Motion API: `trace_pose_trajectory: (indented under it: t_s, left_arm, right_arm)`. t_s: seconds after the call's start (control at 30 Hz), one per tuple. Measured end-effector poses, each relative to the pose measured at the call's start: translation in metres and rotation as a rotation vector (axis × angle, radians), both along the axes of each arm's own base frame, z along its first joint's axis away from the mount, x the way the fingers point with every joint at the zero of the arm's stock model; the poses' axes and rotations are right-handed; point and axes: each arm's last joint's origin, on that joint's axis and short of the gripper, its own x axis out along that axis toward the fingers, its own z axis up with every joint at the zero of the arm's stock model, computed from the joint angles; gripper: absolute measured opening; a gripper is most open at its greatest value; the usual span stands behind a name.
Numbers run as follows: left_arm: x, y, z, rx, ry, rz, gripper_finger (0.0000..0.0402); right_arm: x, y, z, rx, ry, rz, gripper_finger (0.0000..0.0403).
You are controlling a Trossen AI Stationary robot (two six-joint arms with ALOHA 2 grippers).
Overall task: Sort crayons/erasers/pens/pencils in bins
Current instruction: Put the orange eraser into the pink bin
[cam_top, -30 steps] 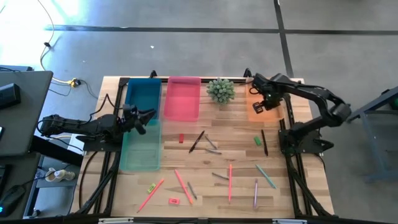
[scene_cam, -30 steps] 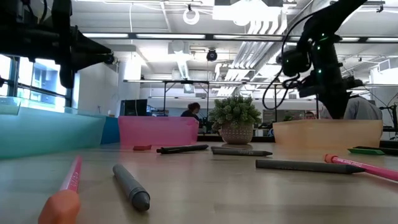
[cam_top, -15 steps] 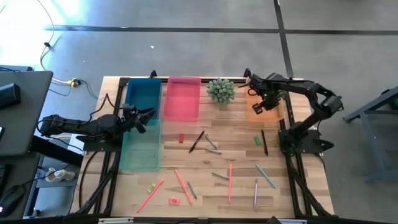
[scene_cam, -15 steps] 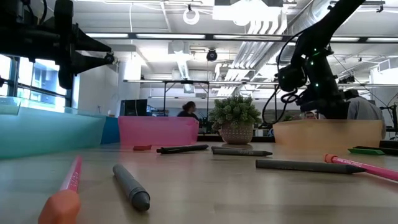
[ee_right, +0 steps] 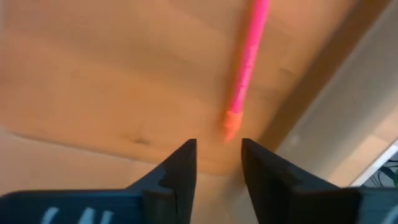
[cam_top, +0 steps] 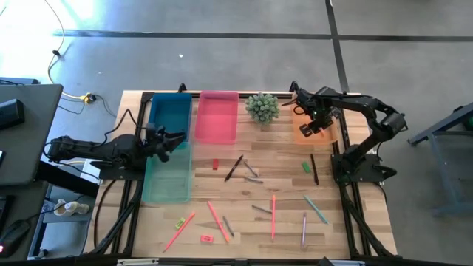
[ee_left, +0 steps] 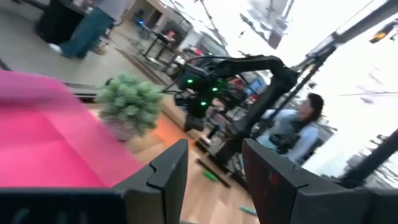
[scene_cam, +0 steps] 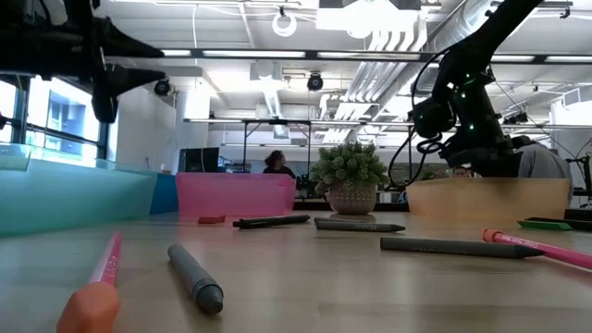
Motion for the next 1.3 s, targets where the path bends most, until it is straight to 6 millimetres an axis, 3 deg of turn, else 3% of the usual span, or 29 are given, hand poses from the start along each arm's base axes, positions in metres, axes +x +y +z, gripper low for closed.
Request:
trace_pose_trajectory:
  t_s: [0.2, 0.57, 0.93, 1.1, 1.3]
  left_arm:
    - [-0.004, 0.0, 0.027, 0.054, 0.051, 0.005, 0.0133]
    - [0.002, 0.0, 0.075, 0.056, 0.276, 0.009, 0.0131]
    - [0.035, 0.002, 0.099, -0.041, 0.618, 0.014, 0.0131]
    - [0.055, 0.003, 0.111, -0.112, 0.695, 0.033, 0.0131]
    - [0.082, 0.005, 0.121, -0.2, 0.736, 0.058, 0.0131]
  right_arm:
    - [-0.004, 0.004, 0.013, -0.038, -0.033, -0.007, 0.0137]
    - [-0.017, 0.022, 0.06, -0.225, -0.256, -0.044, 0.0138]
    - [-0.004, 0.048, 0.103, -0.468, -0.621, 0.056, 0.0138]
    - [0.007, 0.057, 0.118, -0.569, -0.76, 0.162, 0.0138]
    - [0.019, 0.064, 0.127, -0.67, -0.808, 0.283, 0.0138]
